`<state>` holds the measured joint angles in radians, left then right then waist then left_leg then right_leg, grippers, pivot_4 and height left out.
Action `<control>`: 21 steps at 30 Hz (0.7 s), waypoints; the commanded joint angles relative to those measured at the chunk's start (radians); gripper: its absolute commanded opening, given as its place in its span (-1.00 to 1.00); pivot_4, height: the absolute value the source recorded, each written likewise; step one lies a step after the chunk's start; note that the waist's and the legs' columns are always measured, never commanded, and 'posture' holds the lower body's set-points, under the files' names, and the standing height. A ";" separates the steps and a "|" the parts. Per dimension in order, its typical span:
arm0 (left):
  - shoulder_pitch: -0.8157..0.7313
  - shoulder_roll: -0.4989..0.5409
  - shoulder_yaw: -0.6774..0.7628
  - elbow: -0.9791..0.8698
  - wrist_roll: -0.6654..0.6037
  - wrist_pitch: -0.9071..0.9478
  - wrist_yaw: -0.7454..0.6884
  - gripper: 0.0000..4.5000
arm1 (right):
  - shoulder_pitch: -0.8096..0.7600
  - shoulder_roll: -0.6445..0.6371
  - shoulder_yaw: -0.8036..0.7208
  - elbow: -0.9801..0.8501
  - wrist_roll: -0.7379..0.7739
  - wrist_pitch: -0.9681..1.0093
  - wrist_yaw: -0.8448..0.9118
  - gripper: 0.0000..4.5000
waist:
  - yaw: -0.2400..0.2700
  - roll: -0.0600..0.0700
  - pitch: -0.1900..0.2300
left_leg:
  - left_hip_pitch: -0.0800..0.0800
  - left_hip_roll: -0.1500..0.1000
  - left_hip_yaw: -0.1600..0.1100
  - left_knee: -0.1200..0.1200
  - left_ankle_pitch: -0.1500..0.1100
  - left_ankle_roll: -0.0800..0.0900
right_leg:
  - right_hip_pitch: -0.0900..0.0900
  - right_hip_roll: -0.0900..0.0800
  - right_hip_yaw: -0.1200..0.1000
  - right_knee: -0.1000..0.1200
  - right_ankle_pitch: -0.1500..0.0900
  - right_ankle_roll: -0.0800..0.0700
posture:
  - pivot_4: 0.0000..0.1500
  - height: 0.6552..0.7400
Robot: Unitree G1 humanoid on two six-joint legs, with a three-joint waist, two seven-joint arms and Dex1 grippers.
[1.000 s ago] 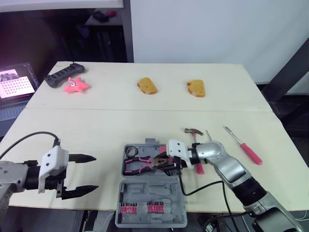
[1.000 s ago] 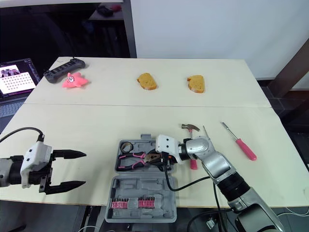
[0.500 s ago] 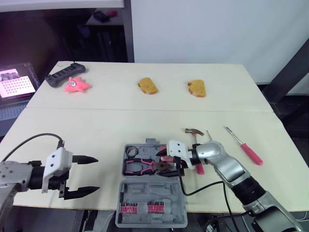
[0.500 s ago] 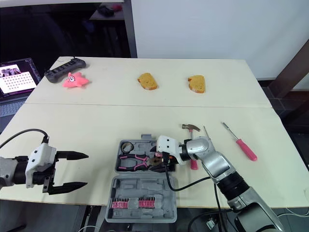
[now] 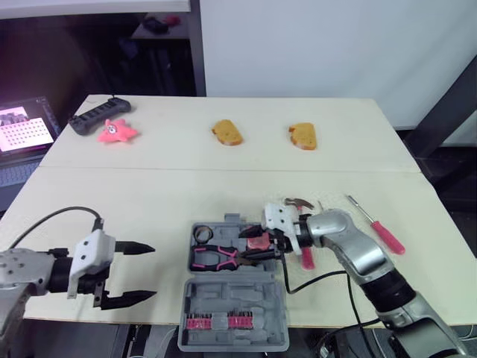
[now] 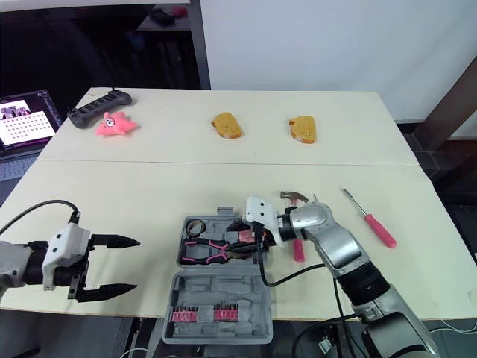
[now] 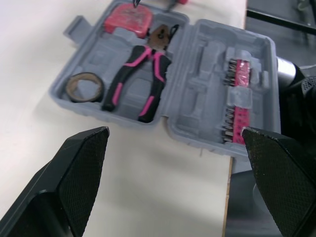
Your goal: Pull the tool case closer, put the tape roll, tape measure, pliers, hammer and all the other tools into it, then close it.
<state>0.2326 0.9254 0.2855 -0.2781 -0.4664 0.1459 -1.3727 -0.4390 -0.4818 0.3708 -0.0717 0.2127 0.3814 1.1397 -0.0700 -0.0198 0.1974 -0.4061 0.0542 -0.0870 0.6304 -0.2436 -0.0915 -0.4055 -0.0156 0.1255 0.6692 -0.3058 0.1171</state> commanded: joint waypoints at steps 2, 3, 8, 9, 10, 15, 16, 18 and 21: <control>0.003 -0.002 0.006 -0.019 -0.003 -0.042 0.001 1.00 | -0.010 0.032 0.028 0.026 -0.038 -0.034 -0.035 -0.99 | 0.000 0.000 0.000 | 0.000 0.000 0.000 0.000 0.000 0.000 | 0.000 0.000 0.000 0.000 0.000 0.000 | 1.00 0.95; 0.006 -0.003 0.007 -0.020 -0.003 -0.043 0.005 1.00 | -0.011 0.039 0.036 0.044 -0.048 -0.039 -0.042 -0.99 | 0.001 0.000 0.000 | 0.000 0.000 0.000 0.000 0.000 0.000 | 0.000 0.000 0.000 0.000 0.000 0.000 | 1.00 0.95; 0.026 0.001 0.003 -0.023 0.020 -0.047 0.026 1.00 | -0.011 0.048 0.100 0.203 -0.160 -0.148 -0.078 -0.99 | 0.000 0.000 0.000 | 0.000 0.000 0.000 0.000 0.000 0.000 | 0.000 0.000 0.000 0.000 0.000 0.000 | 1.00 0.95; 0.024 0.004 -0.006 -0.010 0.050 -0.061 0.041 1.00 | -0.012 0.046 0.119 0.252 -0.191 -0.179 -0.083 -0.99 | 0.000 0.000 0.000 | 0.000 0.000 0.000 0.000 0.000 0.000 | 0.000 0.000 0.000 0.000 0.000 0.000 | 1.00 0.95; 0.023 0.005 -0.013 0.001 0.077 -0.067 0.060 1.00 | -0.016 0.056 0.127 0.303 -0.211 -0.194 -0.100 -0.99 | -0.002 0.000 -0.001 | 0.000 0.000 0.000 0.000 0.000 0.000 | 0.000 0.000 0.000 0.000 0.000 0.000 | 1.00 0.95; 0.038 -0.003 -0.031 0.002 0.134 -0.069 0.123 1.00 | -0.014 0.066 0.155 0.345 -0.247 -0.199 -0.097 -0.99 | -0.003 -0.001 -0.002 | 0.018 0.001 0.001 -0.004 0.000 0.000 | 0.016 0.001 0.001 -0.001 -0.003 -0.005 | 1.00 0.95; 0.045 -0.005 -0.033 -0.001 0.138 -0.067 0.131 1.00 | -0.012 0.067 0.157 0.340 -0.248 -0.187 -0.096 -0.99 | -0.003 -0.001 -0.002 | 0.019 0.001 0.001 -0.004 0.000 0.000 | 0.016 0.001 0.001 -0.001 -0.003 -0.005 | 1.00 0.95; 0.060 -0.012 -0.042 -0.010 0.147 -0.062 0.149 1.00 | -0.008 0.060 0.169 0.329 -0.256 -0.158 -0.087 -0.99 | -0.003 -0.001 -0.003 | 0.019 0.001 0.002 -0.003 0.000 0.000 | 0.016 0.001 0.002 -0.001 -0.003 -0.005 | 1.00 0.95; 0.087 -0.017 -0.058 -0.035 0.140 -0.040 0.156 1.00 | -0.011 0.041 0.195 0.311 -0.289 -0.114 -0.080 -0.99 | -0.003 -0.001 -0.005 | 0.019 0.002 0.002 -0.003 0.000 0.000 | 0.016 0.001 0.002 -0.001 -0.003 -0.005 | 1.00 0.95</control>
<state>0.3105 0.9106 0.2311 -0.2815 -0.3221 0.1022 -1.2203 -0.4868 -0.4130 0.5011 0.1820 0.0130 0.1979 1.0659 -0.0728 -0.0213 0.1924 -0.3874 0.0559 -0.0851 0.6270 -0.2438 -0.0913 -0.3893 -0.0141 0.1274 0.6684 -0.3085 0.1124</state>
